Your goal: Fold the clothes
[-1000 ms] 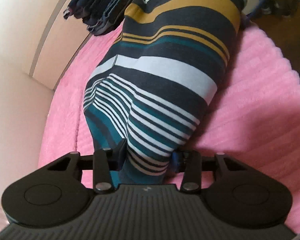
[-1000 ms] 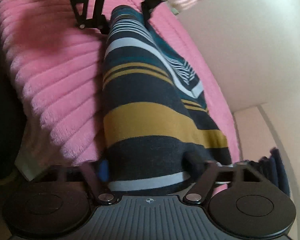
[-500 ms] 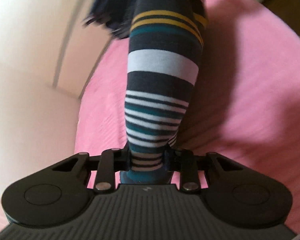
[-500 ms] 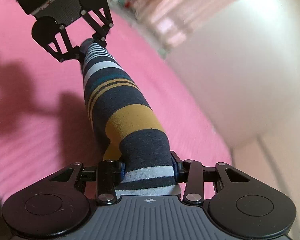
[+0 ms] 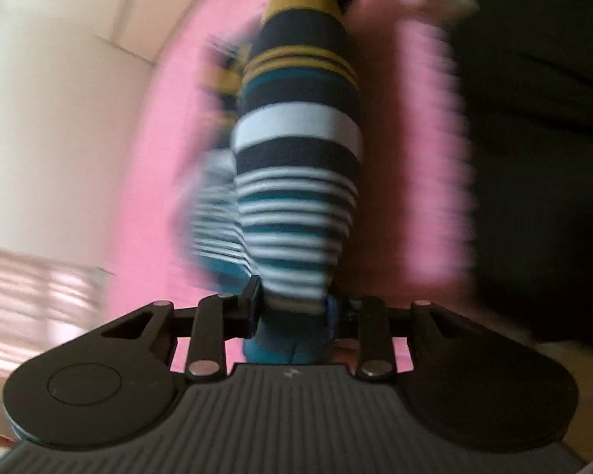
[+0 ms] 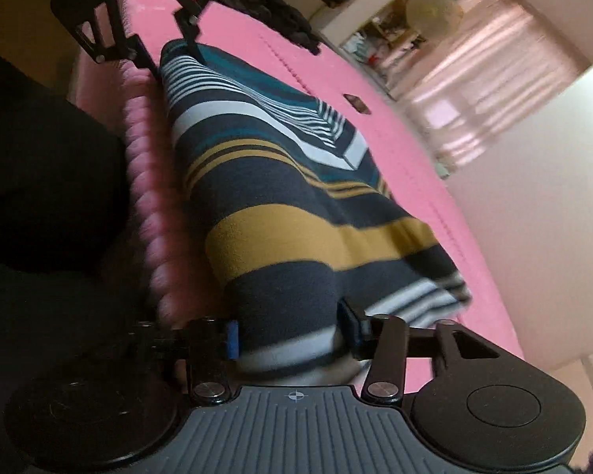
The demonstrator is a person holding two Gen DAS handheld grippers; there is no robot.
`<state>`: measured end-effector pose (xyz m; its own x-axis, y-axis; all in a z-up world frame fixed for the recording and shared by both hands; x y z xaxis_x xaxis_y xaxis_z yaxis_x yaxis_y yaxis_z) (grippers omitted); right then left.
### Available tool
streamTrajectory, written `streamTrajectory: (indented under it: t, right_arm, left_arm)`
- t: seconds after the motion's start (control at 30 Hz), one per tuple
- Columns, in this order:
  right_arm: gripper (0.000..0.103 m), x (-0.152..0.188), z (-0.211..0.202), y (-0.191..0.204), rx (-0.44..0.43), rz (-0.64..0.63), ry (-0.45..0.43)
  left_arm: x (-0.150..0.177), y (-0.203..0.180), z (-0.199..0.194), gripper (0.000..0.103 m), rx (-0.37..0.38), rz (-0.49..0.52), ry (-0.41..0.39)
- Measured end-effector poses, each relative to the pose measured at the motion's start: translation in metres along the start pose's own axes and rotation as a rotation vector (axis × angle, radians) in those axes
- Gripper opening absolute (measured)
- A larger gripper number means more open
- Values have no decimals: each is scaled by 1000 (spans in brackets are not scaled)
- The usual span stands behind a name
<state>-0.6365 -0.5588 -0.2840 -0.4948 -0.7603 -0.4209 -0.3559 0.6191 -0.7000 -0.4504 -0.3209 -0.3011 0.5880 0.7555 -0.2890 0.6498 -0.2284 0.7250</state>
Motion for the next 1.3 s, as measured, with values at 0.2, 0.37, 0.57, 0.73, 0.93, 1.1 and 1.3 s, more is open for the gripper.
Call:
streamTrajectory:
  t: [0.2, 0.37, 0.57, 0.73, 0.93, 1.1, 1.3]
  right_arm:
    - [66, 4, -48, -16, 10, 295, 43]
    - [66, 34, -80, -69, 47, 701, 5]
    - [66, 41, -46, -131, -46, 1089, -144]
    - [66, 40, 11, -161, -127, 1223, -152]
    - [65, 51, 45, -171, -185, 1347, -128]
    - [12, 53, 50, -165, -205, 1352, -109]
    - [7, 40, 25, -174, -150, 1294, -165]
  left_arm:
    - [34, 30, -33, 30, 76, -417, -33]
    - [68, 95, -46, 30, 200, -903, -65]
    - [73, 150, -13, 38, 248, -1123, -109]
    - [67, 181, 38, 39, 294, -1200, -120]
    - [58, 200, 120, 42, 355, -1279, -32]
    - [68, 199, 137, 46, 417, -1366, -43]
    - [69, 195, 127, 7, 483, -1376, -81]
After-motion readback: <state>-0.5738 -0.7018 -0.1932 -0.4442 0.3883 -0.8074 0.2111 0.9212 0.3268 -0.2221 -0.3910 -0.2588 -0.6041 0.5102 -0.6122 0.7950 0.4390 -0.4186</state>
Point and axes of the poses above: each gripper's, at about its wrist camera, not at the fingertips, and z roughly the way its jaws point, y to its left, x to its underside, the point moved 3 cm from there along z, roughly the way its jaws point, and after that the axes turned 8 degrees about -z, right-handed, at the moved point
